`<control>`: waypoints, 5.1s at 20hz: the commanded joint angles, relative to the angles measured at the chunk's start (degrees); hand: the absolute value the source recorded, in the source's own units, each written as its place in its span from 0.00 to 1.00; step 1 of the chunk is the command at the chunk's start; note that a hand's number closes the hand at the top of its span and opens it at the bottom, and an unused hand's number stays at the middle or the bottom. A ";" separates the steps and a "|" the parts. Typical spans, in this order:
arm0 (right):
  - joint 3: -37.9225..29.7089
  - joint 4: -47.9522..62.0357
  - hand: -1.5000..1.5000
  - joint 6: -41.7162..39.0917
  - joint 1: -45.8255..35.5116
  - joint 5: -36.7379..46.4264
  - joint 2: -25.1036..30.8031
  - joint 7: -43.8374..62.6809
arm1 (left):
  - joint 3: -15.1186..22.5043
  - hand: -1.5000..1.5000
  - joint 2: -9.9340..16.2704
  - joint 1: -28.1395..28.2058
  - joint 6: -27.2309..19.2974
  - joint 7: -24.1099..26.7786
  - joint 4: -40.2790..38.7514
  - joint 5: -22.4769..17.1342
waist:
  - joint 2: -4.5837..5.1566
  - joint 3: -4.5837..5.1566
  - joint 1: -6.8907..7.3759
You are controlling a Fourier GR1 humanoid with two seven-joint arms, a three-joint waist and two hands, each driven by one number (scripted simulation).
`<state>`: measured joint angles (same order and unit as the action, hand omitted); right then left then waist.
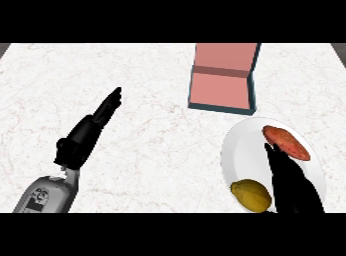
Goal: Pick the lemon from the plate and place it in the cardboard box
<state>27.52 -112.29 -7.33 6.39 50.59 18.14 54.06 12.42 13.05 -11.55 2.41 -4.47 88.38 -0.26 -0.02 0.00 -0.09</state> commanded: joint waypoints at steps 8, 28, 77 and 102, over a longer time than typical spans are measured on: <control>-2.13 7.99 0.00 0.53 0.82 3.55 -4.12 -5.01 | -4.71 0.50 -2.62 -1.51 4.00 1.10 -2.17 1.65 | 0.01 0.00 -0.07; -6.48 14.11 1.00 3.43 -0.89 10.05 -1.99 -14.02 | -5.28 0.50 -5.55 0.76 4.67 0.94 -0.69 6.11 | 0.00 -0.01 -0.03; -15.00 13.06 1.00 -9.43 -57.76 11.27 -18.10 -2.87 | -7.71 0.50 -7.04 -0.71 7.50 0.74 -1.70 6.67 | 0.08 0.02 0.28; -32.69 61.59 0.00 15.52 -64.16 9.93 -15.65 -20.53 | -7.12 0.50 -8.03 1.23 7.28 0.71 0.51 8.71 | 0.42 -0.01 1.30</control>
<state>-1.30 -55.08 4.35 -59.35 63.29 4.12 33.23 5.57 4.80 -11.22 9.92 -4.68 88.60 8.15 0.33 0.01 1.06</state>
